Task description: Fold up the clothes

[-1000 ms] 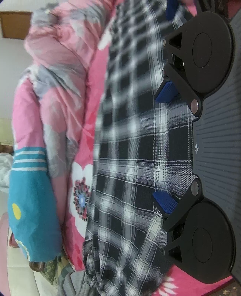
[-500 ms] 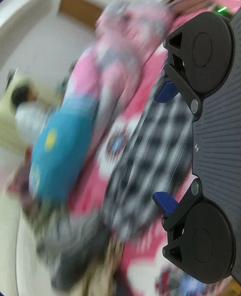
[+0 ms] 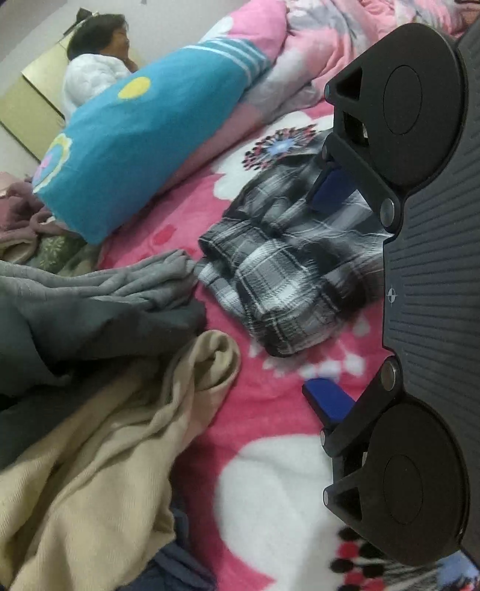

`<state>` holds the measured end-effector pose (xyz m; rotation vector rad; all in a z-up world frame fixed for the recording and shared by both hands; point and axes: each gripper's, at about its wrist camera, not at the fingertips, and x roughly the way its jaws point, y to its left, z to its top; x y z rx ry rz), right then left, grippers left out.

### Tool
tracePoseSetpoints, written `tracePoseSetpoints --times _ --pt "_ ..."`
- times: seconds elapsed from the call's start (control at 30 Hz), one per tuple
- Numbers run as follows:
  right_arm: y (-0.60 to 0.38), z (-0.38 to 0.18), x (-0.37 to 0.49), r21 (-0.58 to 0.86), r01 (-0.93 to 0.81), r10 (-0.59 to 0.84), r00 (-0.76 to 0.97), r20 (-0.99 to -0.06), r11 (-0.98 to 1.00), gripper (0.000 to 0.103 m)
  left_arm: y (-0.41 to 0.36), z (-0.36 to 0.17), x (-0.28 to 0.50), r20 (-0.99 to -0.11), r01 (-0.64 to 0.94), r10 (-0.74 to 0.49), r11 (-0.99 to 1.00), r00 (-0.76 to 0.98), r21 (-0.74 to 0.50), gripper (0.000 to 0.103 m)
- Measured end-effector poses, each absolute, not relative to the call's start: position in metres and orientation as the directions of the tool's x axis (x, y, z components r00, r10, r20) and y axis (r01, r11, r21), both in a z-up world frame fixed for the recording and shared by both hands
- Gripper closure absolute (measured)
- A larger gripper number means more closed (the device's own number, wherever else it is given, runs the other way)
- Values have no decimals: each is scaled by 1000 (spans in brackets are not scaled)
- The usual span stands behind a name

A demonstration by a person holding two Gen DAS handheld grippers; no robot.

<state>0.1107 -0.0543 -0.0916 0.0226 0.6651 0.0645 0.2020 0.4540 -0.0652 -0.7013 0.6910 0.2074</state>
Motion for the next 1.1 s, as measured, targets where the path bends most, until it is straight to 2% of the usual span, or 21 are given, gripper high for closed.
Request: tracePoseSetpoints --times 0.03,0.1,0.13,0.17,0.3,0.33,0.43,0.53,0.8,1.1 --pt "-54 -92 111 42 -52 67 785 -616 998 0 452 -65 205 -647 -399 -33 764 762 -508 21" --pt "-54 -92 111 42 -52 67 785 -616 998 0 450 -65 209 -646 -392 -9 789 764 -474 26" --pt "-54 -92 111 42 -53 67 785 -616 998 0 448 -66 210 -644 -386 0 801 765 -457 39" --pt "-54 -92 111 42 -53 67 785 -616 998 0 449 -66 211 -650 -388 3 804 760 -450 45" --pt "-55 -92 111 43 -54 69 786 -615 998 0 452 -68 210 -654 -405 27 805 756 -434 57" --pt "-55 -92 111 44 -54 69 786 -615 998 0 452 -68 210 -650 -404 29 804 760 -436 64" --pt "-55 -92 111 45 -54 71 786 -614 998 0 449 -64 208 -635 -401 38 803 772 -440 75" --pt "-56 -92 111 48 -54 72 787 -613 997 0 438 -51 204 -607 -387 69 825 792 -412 79" --pt "-58 -92 110 63 -55 82 790 -607 996 0 388 0 190 -510 -307 125 907 851 -289 83" --pt "-65 -91 106 133 -59 126 800 -587 989 0 261 64 180 -399 -70 19 991 917 -115 84"
